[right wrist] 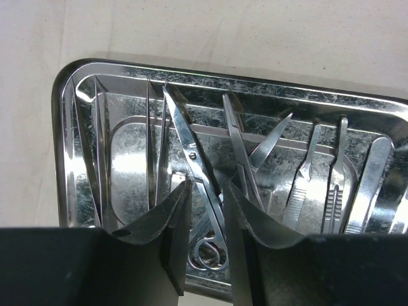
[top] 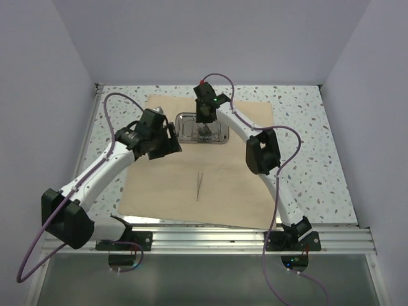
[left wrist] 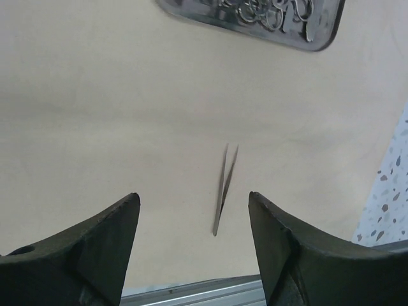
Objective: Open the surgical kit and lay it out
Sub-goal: Pick up the medical item from the container.
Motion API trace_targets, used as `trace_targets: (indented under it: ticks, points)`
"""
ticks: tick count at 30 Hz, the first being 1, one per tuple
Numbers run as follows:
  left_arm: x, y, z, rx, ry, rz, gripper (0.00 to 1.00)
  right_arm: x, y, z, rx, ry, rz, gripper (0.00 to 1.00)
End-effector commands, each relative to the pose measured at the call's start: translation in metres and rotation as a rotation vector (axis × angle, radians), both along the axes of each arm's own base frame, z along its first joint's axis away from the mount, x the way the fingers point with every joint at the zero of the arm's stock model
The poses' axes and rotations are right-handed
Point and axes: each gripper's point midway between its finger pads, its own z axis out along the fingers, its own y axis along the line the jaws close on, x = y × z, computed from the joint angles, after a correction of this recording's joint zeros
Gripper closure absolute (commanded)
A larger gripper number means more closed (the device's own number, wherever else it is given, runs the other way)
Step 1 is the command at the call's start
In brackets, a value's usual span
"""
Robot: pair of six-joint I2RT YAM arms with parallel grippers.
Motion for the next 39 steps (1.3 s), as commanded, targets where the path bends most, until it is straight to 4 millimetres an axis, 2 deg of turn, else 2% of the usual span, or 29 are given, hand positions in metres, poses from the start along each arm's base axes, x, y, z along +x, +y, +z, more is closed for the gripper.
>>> trace_targets:
  ticks: [1,5,10,17,21,22,26,30,32,33,34,36,39]
  points:
    - [-0.004,0.03,0.011,0.049,-0.019,0.033,0.27,-0.001,0.015,0.0,0.039,0.001,0.022,0.69]
    - [-0.007,0.045,0.004,0.085,-0.003,0.054,0.28,-0.006,0.012,-0.014,0.004,0.025,0.025,0.7]
    - [-0.009,0.044,0.0,0.069,0.004,0.054,0.28,-0.015,0.006,-0.03,-0.051,0.06,0.046,0.7]
    - [-0.009,0.042,-0.004,0.062,0.008,0.058,0.29,-0.047,0.009,-0.044,-0.205,0.085,0.111,0.69]
    - [-0.01,0.043,-0.003,0.062,0.007,0.058,0.29,-0.066,0.013,-0.064,-0.29,0.123,0.152,0.67]
    - [-0.01,0.044,-0.002,0.064,0.006,0.058,0.3,-0.066,0.014,-0.064,-0.291,0.127,0.15,0.68]
    - [-0.013,0.048,0.0,0.083,0.006,0.059,0.3,-0.078,0.006,-0.09,-0.325,0.195,0.13,0.73]
    - [-0.015,0.052,0.003,0.096,0.0,0.063,0.3,-0.081,0.0,-0.108,-0.362,0.227,0.128,0.77]
    - [-0.016,0.053,0.003,0.104,0.002,0.059,0.3,-0.082,-0.001,-0.112,-0.365,0.239,0.122,0.85]
    - [-0.016,0.054,0.004,0.107,0.001,0.057,0.3,-0.083,-0.004,-0.119,-0.366,0.257,0.12,0.94]
    - [-0.016,0.054,0.004,0.109,0.0,0.057,0.3,-0.085,-0.005,-0.122,-0.362,0.269,0.116,0.99]
    - [-0.017,0.055,0.005,0.113,-0.003,0.052,0.3,-0.086,-0.007,-0.125,-0.356,0.288,0.112,1.0]
    - [-0.017,0.055,0.005,0.116,-0.006,0.047,0.3,-0.081,-0.008,-0.116,-0.348,0.267,0.107,1.0]
